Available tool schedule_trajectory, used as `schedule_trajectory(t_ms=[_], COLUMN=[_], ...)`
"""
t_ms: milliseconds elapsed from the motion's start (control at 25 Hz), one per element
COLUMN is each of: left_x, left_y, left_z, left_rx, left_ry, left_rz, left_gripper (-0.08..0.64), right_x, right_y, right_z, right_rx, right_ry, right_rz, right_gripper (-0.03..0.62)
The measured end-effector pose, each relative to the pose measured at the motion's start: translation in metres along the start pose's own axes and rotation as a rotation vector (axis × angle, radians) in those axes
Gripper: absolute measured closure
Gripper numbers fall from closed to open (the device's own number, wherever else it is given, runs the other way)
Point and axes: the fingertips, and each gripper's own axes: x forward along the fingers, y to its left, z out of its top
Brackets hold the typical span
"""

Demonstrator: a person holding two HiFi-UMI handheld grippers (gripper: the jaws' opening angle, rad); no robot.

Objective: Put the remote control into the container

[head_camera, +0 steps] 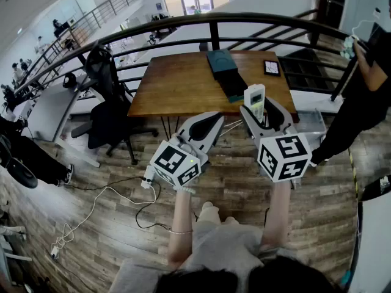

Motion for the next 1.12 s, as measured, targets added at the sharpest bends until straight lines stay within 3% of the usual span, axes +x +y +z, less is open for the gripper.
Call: schedule_trajectory(t_ms=[520,1120], left_x=[0.009,0.012], left_y=[-0.008,0.047], left_z=[-0.003,-0.016], left_rx=[-0.012,-0.025], left_ry=[0.027,0.061], left_rz=[-0.003,0.028], left_gripper=[0.557,0.557], right_x=[-0.007,0.053], right_y=[-0.008,0.0], right_z=[-0.009,-0.016], right_rx=[0.029,0.045], right_ry=[0.023,0.044], right_rz=[0.019,0.072], right_gripper=[0.347,0.347])
